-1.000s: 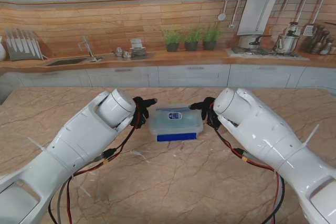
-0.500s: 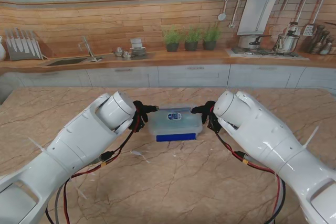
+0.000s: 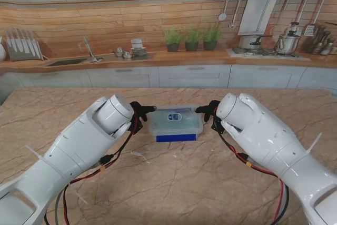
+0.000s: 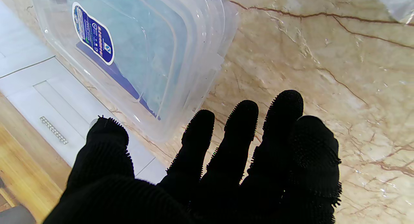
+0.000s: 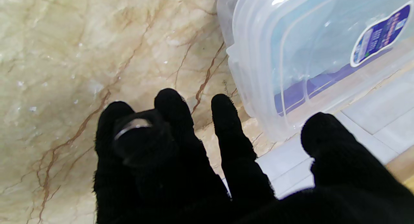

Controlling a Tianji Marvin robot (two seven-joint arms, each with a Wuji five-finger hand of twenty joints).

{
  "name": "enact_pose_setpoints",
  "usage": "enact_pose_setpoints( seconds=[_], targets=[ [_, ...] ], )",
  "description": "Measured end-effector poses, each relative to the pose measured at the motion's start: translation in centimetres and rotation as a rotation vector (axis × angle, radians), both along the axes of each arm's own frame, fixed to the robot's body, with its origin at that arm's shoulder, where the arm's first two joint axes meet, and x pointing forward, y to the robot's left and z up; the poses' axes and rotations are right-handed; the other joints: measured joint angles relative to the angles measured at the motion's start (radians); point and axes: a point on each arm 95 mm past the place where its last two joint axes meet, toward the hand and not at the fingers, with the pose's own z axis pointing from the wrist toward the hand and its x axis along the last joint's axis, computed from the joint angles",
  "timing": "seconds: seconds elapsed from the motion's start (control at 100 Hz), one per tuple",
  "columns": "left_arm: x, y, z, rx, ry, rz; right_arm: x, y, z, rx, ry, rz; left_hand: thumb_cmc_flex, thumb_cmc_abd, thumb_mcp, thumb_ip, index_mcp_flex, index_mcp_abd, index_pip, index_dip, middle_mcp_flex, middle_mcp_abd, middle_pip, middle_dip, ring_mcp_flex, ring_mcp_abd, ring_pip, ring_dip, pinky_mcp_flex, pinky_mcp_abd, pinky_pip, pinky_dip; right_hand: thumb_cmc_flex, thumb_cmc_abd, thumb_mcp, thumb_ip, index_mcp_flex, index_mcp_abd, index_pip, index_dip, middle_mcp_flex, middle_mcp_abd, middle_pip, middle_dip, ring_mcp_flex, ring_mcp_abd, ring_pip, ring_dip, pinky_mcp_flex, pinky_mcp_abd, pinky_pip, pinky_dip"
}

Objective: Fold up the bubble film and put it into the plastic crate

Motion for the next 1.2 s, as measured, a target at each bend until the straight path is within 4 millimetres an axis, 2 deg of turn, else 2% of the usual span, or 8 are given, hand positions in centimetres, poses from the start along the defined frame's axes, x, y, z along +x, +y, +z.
enact_pose_setpoints(
  seconds=[0.16, 0.33, 0.4, 0.57, 0.75, 0.85, 1.06, 1.2],
  targets=[
    [-0.8, 0.6, 0.8, -0.04, -0.027, 0.011, 0.9, -0.6, -0.1, -0.063, -0.061, 0.009, -0.004, 0.0, 0.0, 0.0, 0.0, 0.0, -0.001, 0.0, 0.0, 0.004, 0.0, 0.0, -0.004, 0.0, 0.0, 0.0, -0.005, -0.001, 0.0, 0.0, 0.0, 0.0, 0.0, 0.0, -0.068, -0.018, -0.012, -0.016, -0.024, 0.001, -0.017, -0.013, -0.01, -0.002, -0.006, 0.0, -0.007, -0.002, -0.007, 0.0],
    [-2.3, 0.9, 1.5, -0.067, -0.033, -0.037, 3.1, -1.5, -1.4, -0.096, -0.122, -0.026, -0.009, 0.012, 0.0, 0.0, 0.0, 0.0, 0.028, 0.029, 0.0, 0.005, 0.002, 0.006, -0.005, 0.0, 0.0, 0.0, -0.006, -0.001, 0.0, 0.0, 0.0, 0.0, 0.0, 0.0, -0.13, -0.1, -0.024, -0.031, -0.057, 0.001, -0.041, -0.026, -0.01, -0.005, -0.006, 0.0, -0.007, -0.005, -0.007, 0.0],
    [-2.8, 1.2, 1.7, -0.081, -0.045, -0.032, 3.9, -1.5, -1.9, -0.101, -0.133, -0.024, -0.009, 0.012, 0.0, 0.0, 0.0, 0.0, 0.061, 0.052, 0.001, 0.007, 0.02, 0.009, -0.005, 0.0, 0.0, 0.0, -0.006, -0.001, 0.0, 0.0, 0.0, -0.001, 0.002, 0.0, -0.142, -0.13, 0.03, -0.083, -0.074, 0.001, -0.043, -0.042, -0.01, -0.005, -0.011, 0.0, -0.008, -0.005, -0.009, 0.0],
    [-4.2, 1.6, 1.4, -0.089, -0.038, -0.032, 5.4, -1.0, -2.5, -0.061, -0.157, -0.028, -0.009, 0.033, 0.0, 0.0, 0.018, 0.0, 0.1, 0.085, 0.016, 0.008, 0.036, 0.018, -0.005, 0.0, 0.0, 0.0, -0.006, -0.001, 0.0, 0.0, 0.0, -0.001, 0.003, 0.0, -0.163, -0.16, 0.07, -0.103, -0.123, 0.001, -0.078, -0.055, -0.068, -0.004, -0.059, 0.0, -0.065, -0.014, -0.044, 0.0],
    [-5.2, 2.3, 1.0, -0.097, -0.034, -0.003, 6.5, 0.1, -2.5, -0.026, -0.176, -0.011, -0.008, 0.033, 0.0, 0.0, 0.148, -0.021, 0.135, 0.101, 0.053, 0.01, 0.041, 0.018, 0.0, 0.0, 0.0, -0.001, -0.005, -0.001, 0.0, 0.0, -0.031, -0.012, 0.005, 0.001, -0.163, -0.171, 0.092, -0.105, -0.123, 0.0, -0.08, -0.063, -0.068, -0.004, -0.071, 0.0, -0.065, -0.015, -0.051, 0.0],
    [-5.7, 2.4, 0.5, -0.127, -0.024, 0.01, 6.9, 0.6, -2.5, -0.002, -0.181, -0.003, -0.008, 0.034, 0.0, 0.0, 0.195, -0.024, 0.136, 0.076, 0.054, 0.01, 0.041, 0.018, 0.001, 0.0, 0.001, -0.001, -0.004, -0.001, 0.0, 0.0, -0.038, -0.012, 0.005, 0.001, -0.159, -0.188, 0.104, -0.106, -0.123, 0.0, -0.088, -0.065, -0.068, -0.004, -0.071, 0.0, -0.066, -0.015, -0.051, 0.0],
    [-6.6, 1.8, -0.2, -0.228, 0.029, -0.019, 7.4, 1.7, -2.1, 0.047, -0.2, 0.044, -0.005, 0.044, 0.0, 0.0, 0.194, -0.024, 0.077, -0.01, 0.053, 0.01, 0.036, 0.016, 0.0, 0.0, 0.001, -0.001, -0.019, 0.001, 0.0, 0.0, -0.038, -0.012, 0.005, 0.001, -0.114, -0.21, 0.13, -0.115, -0.13, 0.0, -0.093, -0.065, -0.073, -0.004, -0.072, 0.0, -0.071, -0.015, -0.051, 0.0],
    [-7.0, 1.0, -0.7, -0.283, 0.093, -0.076, 7.2, 2.3, -2.3, 0.059, -0.141, 0.108, -0.006, 0.044, 0.0, 0.0, 0.194, -0.032, 0.051, -0.025, 0.052, 0.01, 0.036, 0.011, -0.012, 0.0, 0.0, -0.001, -0.032, 0.001, -0.011, 0.0, -0.038, -0.012, 0.005, 0.001, -0.089, -0.22, 0.142, -0.116, -0.137, 0.0, -0.093, -0.065, -0.079, -0.003, -0.078, 0.0, -0.076, -0.015, -0.057, 0.0]
  ],
)
